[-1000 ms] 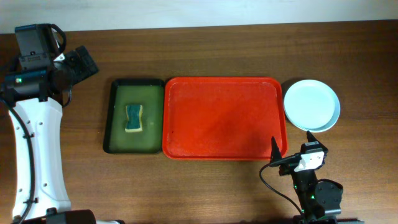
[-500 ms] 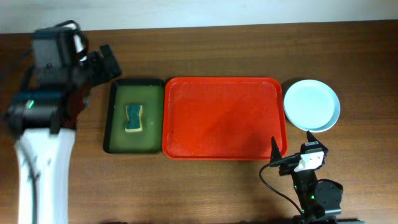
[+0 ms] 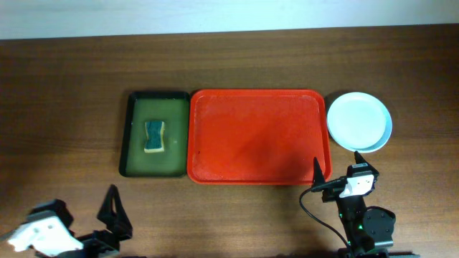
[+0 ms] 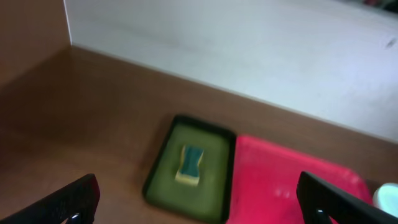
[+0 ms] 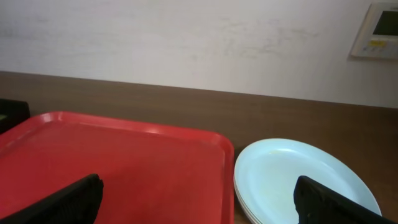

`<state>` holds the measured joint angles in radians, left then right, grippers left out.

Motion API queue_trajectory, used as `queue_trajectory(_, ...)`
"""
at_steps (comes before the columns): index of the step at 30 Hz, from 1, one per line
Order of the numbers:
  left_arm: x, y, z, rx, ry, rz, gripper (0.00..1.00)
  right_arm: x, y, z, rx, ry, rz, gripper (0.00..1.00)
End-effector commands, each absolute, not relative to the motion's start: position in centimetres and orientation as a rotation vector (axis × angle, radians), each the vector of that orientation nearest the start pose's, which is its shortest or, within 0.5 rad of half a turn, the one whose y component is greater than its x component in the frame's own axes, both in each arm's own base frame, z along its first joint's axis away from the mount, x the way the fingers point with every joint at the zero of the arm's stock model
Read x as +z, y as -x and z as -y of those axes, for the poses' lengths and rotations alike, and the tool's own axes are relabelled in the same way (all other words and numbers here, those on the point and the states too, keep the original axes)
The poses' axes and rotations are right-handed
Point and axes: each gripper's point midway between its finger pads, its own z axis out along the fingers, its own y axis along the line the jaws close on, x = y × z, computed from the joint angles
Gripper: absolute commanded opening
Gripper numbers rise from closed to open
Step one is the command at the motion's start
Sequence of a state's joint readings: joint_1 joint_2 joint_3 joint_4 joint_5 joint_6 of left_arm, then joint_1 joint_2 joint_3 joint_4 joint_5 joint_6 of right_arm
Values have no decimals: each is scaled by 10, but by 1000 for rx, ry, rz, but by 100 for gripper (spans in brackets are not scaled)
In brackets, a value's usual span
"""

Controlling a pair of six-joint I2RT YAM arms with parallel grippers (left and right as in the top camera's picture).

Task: Clean dirty plates on tray and stack at the side

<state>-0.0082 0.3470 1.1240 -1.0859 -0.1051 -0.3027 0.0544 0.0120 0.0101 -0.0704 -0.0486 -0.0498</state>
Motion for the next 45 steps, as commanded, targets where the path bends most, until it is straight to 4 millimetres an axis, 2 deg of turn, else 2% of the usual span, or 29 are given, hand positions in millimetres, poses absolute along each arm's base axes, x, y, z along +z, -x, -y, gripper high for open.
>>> queue_trajectory(1,285,-141,-17,-118,357,-1859,99,156,-245,-21,40,118,-1642,99)
queue_trajectory(3,279,-155,-14,-156,328,-1728,99,156,-245,-21,40,118,-1642,99)
queue_trajectory(5,288,-171,-10,-202,305,-1603,100,156,-245,-21,40,118,-1642,99)
queue_trajectory(7,318,-186,-9,-279,319,-1410,99,156,-245,-21,40,118,-1642,99)
queue_trajectory(8,343,-191,-6,-329,287,-1232,99,156,-245,-21,40,118,-1642,99)
queue_trajectory(9,349,-193,-4,-346,260,-1145,99,156,-245,-21,40,118,-1642,99)
queue_trajectory(10,344,-198,-3,-356,241,-1067,99,156,-245,-21,40,118,-1642,99)
queue_trajectory(12,320,-210,-3,-356,243,-1085,99,156,-245,-21,40,118,-1642,99)
queue_trajectory(15,263,-231,-3,-344,266,-1203,99,156,-245,-21,40,118,-1642,99)
queue_trajectory(18,216,-243,-7,-304,320,-1379,99,156,-245,-21,40,118,-1642,99)
queue_trajectory(20,163,-246,-11,-232,353,-1588,100,156,-245,-21,40,118,-1642,99)
queue_trajectory(21,158,-246,-8,-170,270,-1624,99,156,-245,-21,40,118,-1642,99)
queue_trajectory(23,157,-246,-8,-118,212,-1635,99,156,-245,-21,40,118,-1642,99)
queue_trajectory(25,156,-246,-2,-45,77,-1649,99,156,-245,-21,40,118,-1642,99)
queue_trajectory(27,156,-246,3,-56,36,-1650,99,156,-245,-21,40,118,-1642,99)
queue_trajectory(45,156,-246,3,-56,36,-1651,99,156,-245,-21,40,118,-1642,99)
